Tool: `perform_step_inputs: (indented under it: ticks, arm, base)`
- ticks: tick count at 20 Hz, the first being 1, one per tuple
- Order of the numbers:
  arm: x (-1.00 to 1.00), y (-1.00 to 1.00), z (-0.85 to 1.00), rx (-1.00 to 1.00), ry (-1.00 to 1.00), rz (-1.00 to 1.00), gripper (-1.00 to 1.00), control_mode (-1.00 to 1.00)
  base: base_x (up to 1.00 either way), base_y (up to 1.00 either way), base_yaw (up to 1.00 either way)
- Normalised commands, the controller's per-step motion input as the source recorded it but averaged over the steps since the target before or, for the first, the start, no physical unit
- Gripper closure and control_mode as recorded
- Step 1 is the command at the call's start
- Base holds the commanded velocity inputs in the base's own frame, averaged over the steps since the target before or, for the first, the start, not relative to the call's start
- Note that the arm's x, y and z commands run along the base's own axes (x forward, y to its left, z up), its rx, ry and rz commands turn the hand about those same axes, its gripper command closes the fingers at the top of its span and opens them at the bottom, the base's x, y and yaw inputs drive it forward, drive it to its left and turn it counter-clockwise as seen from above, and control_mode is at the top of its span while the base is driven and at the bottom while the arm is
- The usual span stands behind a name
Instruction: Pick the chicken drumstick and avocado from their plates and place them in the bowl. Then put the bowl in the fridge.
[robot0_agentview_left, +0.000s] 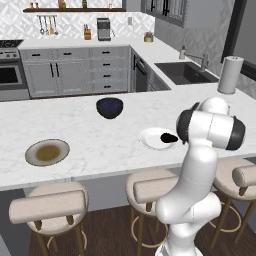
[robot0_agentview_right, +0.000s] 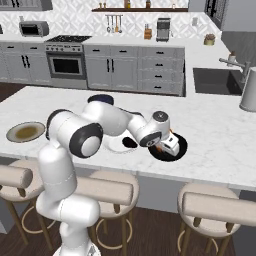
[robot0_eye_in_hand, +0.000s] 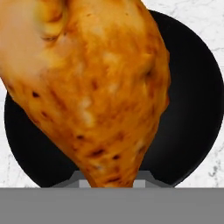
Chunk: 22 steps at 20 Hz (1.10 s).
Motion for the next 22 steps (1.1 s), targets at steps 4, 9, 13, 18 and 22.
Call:
perform_step_inputs:
  ticks: [4, 9, 13, 18, 22]
  arm:
    - [0.06, 0.0, -0.06, 0.0, 0.03, 0.0, 1.0, -1.0]
    - [0.02, 0.0, -0.03, 0.0, 0.02, 0.0, -1.0, -1.0]
    - [0.0, 0.0, 0.0, 0.0, 0.0, 0.0, -1.0, -1.0]
    - [0.0, 0.0, 0.0, 0.0, 0.0, 0.0, -1.0, -1.0]
    - [-0.02, 0.0, 0.35, 0.0, 0.0, 0.0, -1.0, -1.0]
  base:
    - [0.0, 0.0, 0.0]
    - [0.0, 0.0, 0.0]
    - [0.0, 0.0, 0.0]
    - [0.0, 0.0, 0.0]
    - [0.0, 0.0, 0.0]
